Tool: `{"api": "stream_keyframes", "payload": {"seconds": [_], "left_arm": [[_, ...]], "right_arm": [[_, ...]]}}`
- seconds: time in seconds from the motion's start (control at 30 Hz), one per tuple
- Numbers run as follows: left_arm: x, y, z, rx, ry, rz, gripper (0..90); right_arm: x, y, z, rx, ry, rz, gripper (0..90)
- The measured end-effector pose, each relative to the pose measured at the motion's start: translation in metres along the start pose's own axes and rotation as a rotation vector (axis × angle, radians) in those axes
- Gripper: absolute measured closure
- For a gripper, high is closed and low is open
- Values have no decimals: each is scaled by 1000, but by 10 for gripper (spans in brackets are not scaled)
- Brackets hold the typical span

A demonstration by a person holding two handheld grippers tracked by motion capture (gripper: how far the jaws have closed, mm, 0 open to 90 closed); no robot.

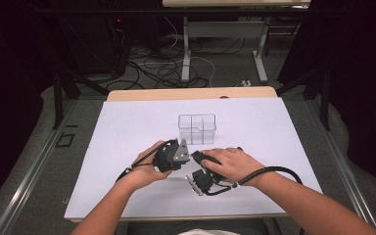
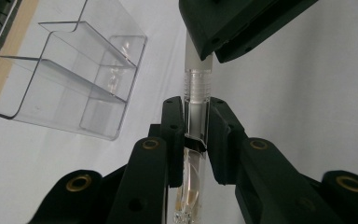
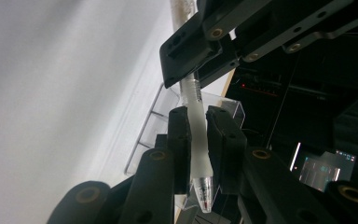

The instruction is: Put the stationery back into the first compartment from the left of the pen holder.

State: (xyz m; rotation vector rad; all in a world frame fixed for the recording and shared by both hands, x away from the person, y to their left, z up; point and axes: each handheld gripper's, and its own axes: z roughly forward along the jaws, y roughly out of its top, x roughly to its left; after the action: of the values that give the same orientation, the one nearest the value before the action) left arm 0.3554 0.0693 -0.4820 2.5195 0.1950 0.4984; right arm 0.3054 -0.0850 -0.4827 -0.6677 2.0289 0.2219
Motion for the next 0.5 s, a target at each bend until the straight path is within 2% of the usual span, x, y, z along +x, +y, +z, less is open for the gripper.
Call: {"api": "stream_keyframes", "payload": {"seconds": [0.17,0.27,0.3,0.33,0.4,0.43,0.5], "left_arm": [[6,-2,0,0,22,-40,789],[11,-4,-2,0,38,-64,789],[12,-5,-3,-2,45,-75,789],[14,-6,-3,-9,44,-96,789],[16,-8,-4,-13,45,-111,788],[17,-9,-4,-16,44,-117,788],[18,-10,-5,-25,35,-150,788]], "right_arm": [[-2,0,-1,-7,-7,37,732],[-1,0,0,-23,-3,29,703],[0,0,0,-32,-2,47,685],[0,0,0,-34,0,44,671],[2,-1,0,-30,3,56,636],[3,-2,0,-27,11,77,619],[3,-3,1,-36,18,69,583]]}}
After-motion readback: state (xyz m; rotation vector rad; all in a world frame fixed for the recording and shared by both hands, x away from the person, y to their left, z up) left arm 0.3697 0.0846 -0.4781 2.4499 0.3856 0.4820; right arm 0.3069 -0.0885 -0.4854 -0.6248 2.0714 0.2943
